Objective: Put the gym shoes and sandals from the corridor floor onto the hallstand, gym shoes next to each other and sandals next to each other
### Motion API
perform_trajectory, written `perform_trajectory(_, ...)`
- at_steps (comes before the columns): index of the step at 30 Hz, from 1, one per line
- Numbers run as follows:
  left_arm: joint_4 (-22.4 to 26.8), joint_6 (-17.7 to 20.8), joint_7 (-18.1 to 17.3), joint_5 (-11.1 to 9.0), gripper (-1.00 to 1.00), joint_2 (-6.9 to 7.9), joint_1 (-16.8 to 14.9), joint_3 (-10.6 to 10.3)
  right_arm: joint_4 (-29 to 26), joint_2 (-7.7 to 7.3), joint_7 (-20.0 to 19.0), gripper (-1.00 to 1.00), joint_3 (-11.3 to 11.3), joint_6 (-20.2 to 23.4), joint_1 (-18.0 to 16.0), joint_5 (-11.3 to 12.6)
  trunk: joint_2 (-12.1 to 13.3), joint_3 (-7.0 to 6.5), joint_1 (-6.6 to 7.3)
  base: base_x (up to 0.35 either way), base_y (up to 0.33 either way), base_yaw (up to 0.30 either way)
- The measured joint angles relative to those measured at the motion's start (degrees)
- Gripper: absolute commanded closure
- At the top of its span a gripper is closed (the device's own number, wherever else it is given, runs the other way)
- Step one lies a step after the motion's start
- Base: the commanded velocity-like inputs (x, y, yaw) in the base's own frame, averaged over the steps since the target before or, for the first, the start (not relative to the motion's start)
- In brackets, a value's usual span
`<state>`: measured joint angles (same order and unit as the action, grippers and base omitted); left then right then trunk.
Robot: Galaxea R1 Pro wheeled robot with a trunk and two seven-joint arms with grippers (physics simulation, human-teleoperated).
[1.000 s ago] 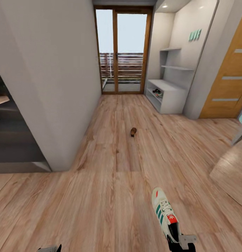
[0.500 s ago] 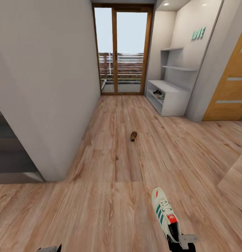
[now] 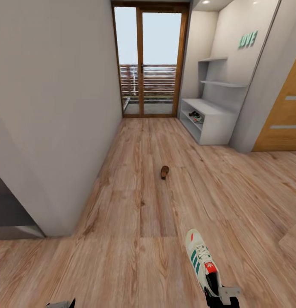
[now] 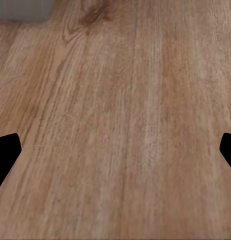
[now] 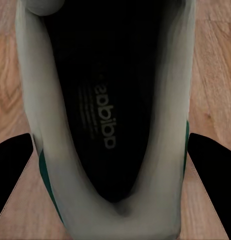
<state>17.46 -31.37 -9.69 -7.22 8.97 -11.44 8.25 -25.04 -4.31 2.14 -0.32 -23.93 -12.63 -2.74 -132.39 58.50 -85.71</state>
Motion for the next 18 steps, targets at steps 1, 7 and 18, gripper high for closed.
perform_trajectory(1, 0.00, 0.01, 0.00, 0.00, -1.00, 0.00, 0.01, -0.01, -0.01, 0.00, 0.00, 1.00, 0.00, 0.00, 0.00, 0.01, 0.00, 0.00, 0.00, 0.338, 0.000, 0.000)
perform_trajectory(7, 0.00, -0.02, 0.00, 0.00, -1.00, 0.00, 0.02, -0.02, -0.03, 0.00, 0.00, 1.00, 0.00, 0.00, 0.00, 0.04, 0.00, 0.00, 0.00, 0.338, 0.000, -0.019)
perform_trajectory(18, -0.02, 0.04, 0.00, 0.00, -1.00, 0.00, -0.01, 0.03, -0.06, -0.01, 0.00, 1.00, 0.00, 0.01, 0.02, 0.05, 0.00, -0.03, 0.00, 0.338, 0.000, -0.234)
